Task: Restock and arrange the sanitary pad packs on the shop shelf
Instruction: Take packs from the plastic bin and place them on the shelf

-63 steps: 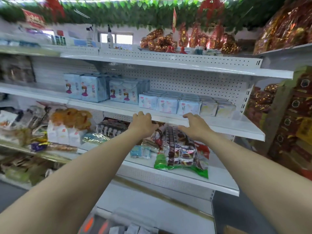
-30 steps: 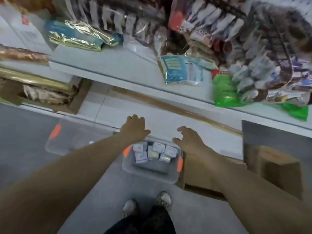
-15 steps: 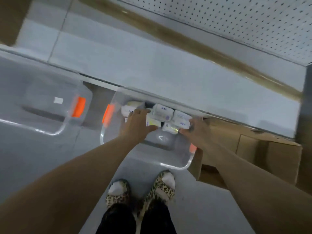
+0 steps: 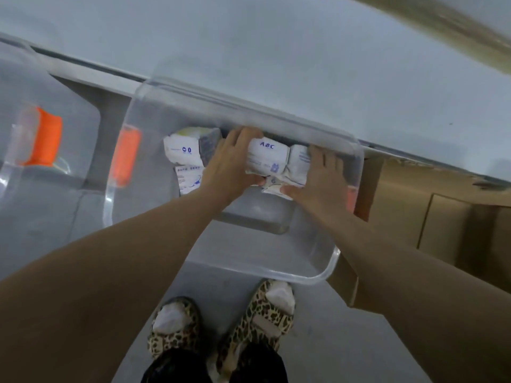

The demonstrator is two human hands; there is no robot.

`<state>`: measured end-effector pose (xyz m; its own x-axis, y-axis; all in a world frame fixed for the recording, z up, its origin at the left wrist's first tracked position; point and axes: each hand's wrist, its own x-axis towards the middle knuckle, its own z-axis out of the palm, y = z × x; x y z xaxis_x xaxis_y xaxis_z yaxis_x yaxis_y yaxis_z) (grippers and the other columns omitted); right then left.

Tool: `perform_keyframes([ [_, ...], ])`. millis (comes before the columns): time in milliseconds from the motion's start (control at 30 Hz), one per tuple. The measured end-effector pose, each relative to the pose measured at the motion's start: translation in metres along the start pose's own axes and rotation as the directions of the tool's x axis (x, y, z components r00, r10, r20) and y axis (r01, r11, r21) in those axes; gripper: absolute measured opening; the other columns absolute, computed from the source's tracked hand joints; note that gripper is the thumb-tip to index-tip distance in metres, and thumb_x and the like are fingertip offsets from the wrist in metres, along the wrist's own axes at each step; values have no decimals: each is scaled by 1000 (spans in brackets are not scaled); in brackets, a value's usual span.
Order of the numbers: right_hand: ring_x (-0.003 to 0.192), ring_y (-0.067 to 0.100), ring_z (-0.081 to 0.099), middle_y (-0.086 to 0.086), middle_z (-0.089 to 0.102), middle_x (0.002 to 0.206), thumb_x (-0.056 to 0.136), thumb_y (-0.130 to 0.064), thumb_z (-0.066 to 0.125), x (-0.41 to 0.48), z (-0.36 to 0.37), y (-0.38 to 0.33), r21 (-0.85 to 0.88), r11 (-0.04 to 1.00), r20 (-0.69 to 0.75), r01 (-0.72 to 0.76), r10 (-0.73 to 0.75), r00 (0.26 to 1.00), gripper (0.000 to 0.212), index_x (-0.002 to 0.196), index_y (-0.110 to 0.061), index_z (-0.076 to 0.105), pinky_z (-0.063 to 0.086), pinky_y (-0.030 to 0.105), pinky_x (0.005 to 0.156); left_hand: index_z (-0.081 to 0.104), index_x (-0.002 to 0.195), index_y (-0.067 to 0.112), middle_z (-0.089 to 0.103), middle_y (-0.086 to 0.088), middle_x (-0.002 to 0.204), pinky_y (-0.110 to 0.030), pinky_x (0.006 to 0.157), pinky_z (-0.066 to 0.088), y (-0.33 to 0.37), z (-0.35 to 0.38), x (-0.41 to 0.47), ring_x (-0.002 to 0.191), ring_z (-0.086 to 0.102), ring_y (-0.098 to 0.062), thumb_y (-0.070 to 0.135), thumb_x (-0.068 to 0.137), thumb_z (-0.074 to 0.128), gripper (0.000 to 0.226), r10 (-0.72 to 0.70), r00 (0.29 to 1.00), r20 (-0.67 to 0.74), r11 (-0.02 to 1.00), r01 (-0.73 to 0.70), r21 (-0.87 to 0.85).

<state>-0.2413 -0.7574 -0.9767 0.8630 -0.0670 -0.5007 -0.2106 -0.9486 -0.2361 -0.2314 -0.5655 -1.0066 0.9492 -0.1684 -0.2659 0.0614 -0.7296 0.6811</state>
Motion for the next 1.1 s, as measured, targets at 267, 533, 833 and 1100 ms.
perform_keyframes([
  [267, 123, 29, 48, 8, 56, 131, 73, -62, 78, -10, 5, -4, -138, 990, 5, 10, -9, 1000, 82, 132, -13, 49, 41, 38, 98, 50, 124, 18, 55, 2, 109, -32, 79, 36, -3, -11, -14, 100, 49, -19, 43, 63, 91, 78, -274, 961, 17, 959, 275, -72],
  [533, 90, 15, 75, 0, 78, 102, 77, -39, 86, -82, -71, -28, 785, 484, 330, -387, 202, 922, 42, 111, -18, 73, 61, 34, 84, 71, 105, 10, 76, -4, 100, -38, 88, 58, 21, -117, -80, 100, 71, -23, 66, 42, 87, 86, -660, 695, 285, 441, 666, -602],
  [833, 78, 14, 76, 2, 79, 94, 91, -22, 73, -230, -228, -91, 929, 94, 337, -357, 181, 924, 29, 117, -12, 65, 56, 23, 54, 72, 111, 10, 76, -5, 107, -34, 85, 60, 170, -275, -155, 93, 73, -16, 44, 80, 78, 46, -513, 738, 438, 288, 629, -722],
  [1100, 74, 15, 75, 6, 79, 92, 86, -23, 78, -346, -403, -147, 988, 69, 120, -137, 210, 970, 35, 116, -7, 68, 60, 27, 64, 67, 114, 16, 74, 2, 105, -34, 85, 61, 330, -447, -205, 98, 72, -17, 34, 78, 76, 41, -236, 878, 416, 348, 476, -808],
])
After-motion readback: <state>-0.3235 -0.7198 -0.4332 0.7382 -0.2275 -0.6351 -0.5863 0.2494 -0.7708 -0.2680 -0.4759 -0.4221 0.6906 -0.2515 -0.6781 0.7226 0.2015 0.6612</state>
